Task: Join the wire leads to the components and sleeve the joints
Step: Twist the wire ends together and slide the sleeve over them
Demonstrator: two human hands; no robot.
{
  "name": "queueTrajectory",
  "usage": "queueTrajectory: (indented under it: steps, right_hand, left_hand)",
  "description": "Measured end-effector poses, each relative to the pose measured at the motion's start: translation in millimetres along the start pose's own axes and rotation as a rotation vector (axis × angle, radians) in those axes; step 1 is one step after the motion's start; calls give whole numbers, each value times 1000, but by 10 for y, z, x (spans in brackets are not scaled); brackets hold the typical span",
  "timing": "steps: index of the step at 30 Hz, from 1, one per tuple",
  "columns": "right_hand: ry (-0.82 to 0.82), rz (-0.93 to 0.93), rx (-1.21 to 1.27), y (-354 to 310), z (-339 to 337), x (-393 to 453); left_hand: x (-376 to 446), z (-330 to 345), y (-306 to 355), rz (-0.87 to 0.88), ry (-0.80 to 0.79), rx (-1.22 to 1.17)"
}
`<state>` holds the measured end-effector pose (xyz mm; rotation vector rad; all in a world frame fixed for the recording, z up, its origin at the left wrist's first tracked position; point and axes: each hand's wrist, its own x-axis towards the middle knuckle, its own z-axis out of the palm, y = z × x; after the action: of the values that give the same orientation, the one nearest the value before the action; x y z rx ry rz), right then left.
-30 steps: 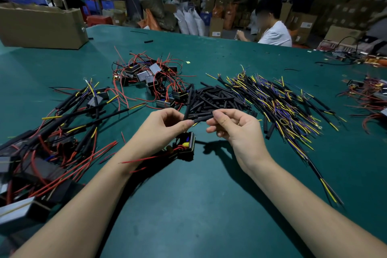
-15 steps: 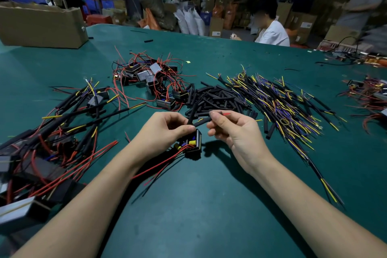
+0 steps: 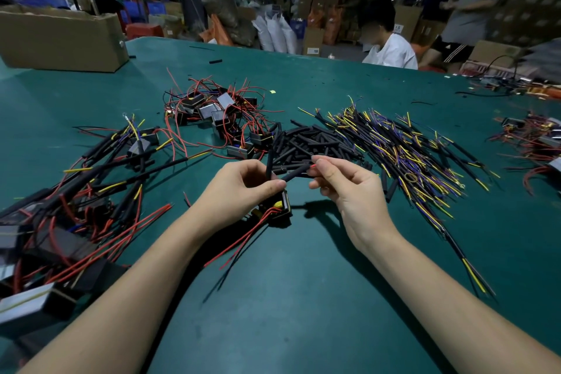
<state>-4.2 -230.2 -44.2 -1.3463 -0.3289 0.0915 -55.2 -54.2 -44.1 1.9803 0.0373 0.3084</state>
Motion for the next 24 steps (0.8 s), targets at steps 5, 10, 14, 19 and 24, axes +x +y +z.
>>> queueTrajectory:
  steps: [5, 10, 14, 19, 24]
  right_hand:
    - [58, 7, 31, -17, -15, 5]
    - [-7, 40, 47, -35, 8, 0]
    - [-70, 54, 44, -57, 17, 8]
    - [-100, 83, 43, -82, 6, 23]
    - [-16, 45, -43, -94, -88, 55]
  left_hand:
    - [-16, -40, 5, 60, -22, 264]
    - [-48, -31, 62, 96, -46, 217]
    - [-68, 119, 162, 129, 66, -35]
    - [-83, 252, 209, 117, 87, -183]
    - [-87, 289, 174, 105, 109, -170]
